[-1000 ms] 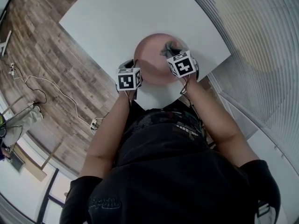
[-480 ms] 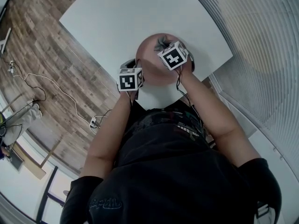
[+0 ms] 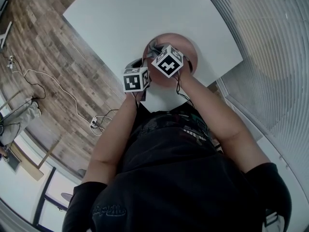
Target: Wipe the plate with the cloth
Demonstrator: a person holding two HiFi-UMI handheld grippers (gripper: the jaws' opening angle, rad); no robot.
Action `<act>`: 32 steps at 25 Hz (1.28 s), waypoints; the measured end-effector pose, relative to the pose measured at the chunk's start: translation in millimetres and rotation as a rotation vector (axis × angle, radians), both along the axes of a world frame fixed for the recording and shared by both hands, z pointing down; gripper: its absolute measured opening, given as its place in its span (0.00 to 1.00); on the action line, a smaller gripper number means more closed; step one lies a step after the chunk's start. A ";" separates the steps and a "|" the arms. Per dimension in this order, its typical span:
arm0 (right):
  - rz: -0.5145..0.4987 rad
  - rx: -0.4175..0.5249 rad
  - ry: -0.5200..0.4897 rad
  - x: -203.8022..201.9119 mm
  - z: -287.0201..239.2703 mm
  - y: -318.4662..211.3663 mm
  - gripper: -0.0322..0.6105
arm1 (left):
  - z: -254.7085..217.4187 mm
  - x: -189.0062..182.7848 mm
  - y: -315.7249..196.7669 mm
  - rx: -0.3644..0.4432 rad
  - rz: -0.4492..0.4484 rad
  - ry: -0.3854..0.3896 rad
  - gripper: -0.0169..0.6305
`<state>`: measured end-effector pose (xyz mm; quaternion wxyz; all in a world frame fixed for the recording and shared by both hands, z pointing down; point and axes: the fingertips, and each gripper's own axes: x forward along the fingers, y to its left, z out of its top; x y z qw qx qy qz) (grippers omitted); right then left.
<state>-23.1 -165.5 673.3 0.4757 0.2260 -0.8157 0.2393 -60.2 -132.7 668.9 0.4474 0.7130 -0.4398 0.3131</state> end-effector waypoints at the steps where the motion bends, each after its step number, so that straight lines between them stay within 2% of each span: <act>1: -0.017 -0.004 -0.004 -4.1 0.0 5.5 0.12 | 0.1 -0.3 -0.3 -0.005 -0.016 0.010 0.08; 9: -0.091 -0.101 -0.051 -18.9 -1.4 49.8 0.11 | 0.2 -3.0 -2.0 -0.020 -0.064 0.028 0.07; 15: -0.132 -0.245 -0.078 -17.8 -1.0 89.3 0.11 | 1.0 -3.3 -4.9 -0.007 -0.065 0.023 0.07; 22: -0.215 -0.338 0.038 5.5 2.9 132.4 0.11 | 1.5 -4.3 -3.0 -0.003 -0.079 0.017 0.07; 27: -0.224 -0.371 0.143 35.3 6.1 145.8 0.11 | 1.8 -3.4 -4.4 -0.001 -0.073 0.022 0.07; 32: -0.192 -0.377 0.188 67.9 7.8 147.1 0.11 | 0.5 -2.9 -5.3 0.004 -0.061 0.014 0.07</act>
